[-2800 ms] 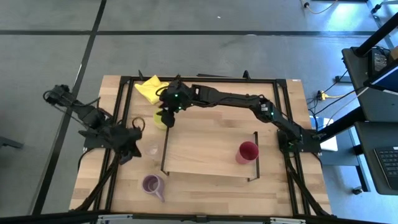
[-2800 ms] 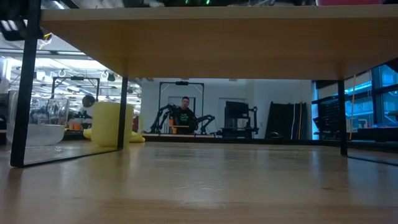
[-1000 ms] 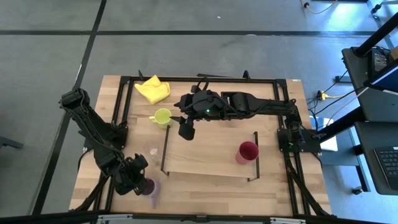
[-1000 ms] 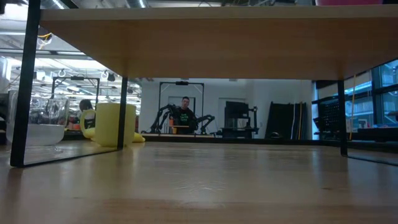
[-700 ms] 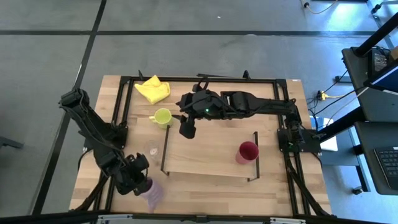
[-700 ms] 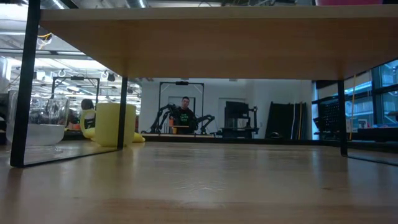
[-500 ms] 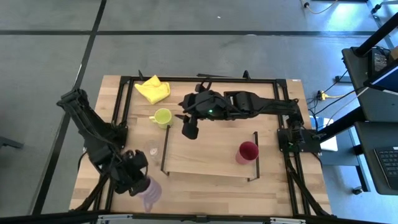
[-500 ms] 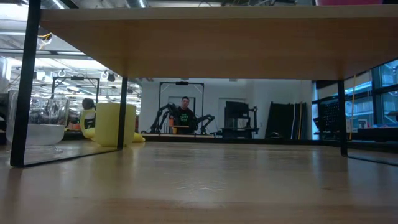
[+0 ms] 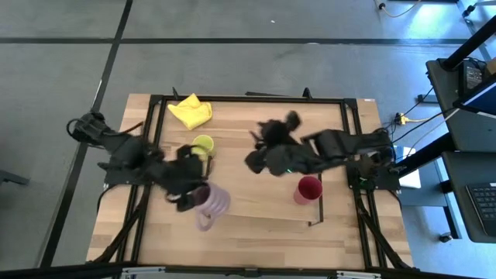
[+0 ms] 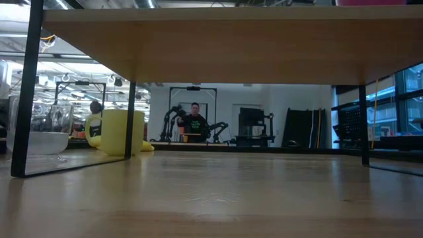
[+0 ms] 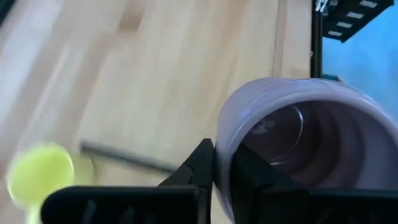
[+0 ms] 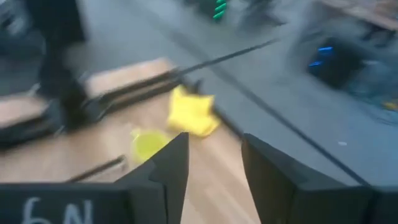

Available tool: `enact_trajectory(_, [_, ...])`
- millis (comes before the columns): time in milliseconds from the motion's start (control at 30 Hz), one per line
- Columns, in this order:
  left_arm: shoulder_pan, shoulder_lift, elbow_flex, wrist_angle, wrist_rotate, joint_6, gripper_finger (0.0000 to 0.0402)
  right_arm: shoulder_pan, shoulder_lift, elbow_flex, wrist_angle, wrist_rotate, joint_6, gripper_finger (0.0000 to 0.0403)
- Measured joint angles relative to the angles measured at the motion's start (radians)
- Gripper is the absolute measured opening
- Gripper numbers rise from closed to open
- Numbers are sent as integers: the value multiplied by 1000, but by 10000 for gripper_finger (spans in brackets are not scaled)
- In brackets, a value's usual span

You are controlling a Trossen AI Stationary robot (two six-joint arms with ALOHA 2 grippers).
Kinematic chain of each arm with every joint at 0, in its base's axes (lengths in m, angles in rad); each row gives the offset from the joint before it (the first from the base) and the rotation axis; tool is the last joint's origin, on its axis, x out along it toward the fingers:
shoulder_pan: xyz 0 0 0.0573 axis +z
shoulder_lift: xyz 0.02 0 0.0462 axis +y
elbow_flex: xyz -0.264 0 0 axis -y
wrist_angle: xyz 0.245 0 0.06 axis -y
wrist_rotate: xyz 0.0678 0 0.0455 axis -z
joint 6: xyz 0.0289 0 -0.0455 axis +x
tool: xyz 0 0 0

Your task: Stack small to large cups/mugs on shelf

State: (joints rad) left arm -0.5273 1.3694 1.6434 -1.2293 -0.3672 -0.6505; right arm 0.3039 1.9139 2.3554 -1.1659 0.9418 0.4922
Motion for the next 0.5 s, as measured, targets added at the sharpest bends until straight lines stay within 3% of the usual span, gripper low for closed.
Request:
enact_trajectory(100, [108, 63, 46, 13, 83, 158, 21, 72, -36, 0, -83, 202, 148, 141])
enact_trajectory(200, [182, 140, 101, 15, 157, 294, 21, 135, -71, 1, -166, 324, 277, 140])
enact_trajectory(400, [290, 304, 266, 60, 303, 482, 21, 202, -112, 0, -414, 401, 624, 139])
enact_trajectory(500, [321, 396, 370, 48, 305, 529, 21, 214, -127, -14, -400, 413, 615, 139])
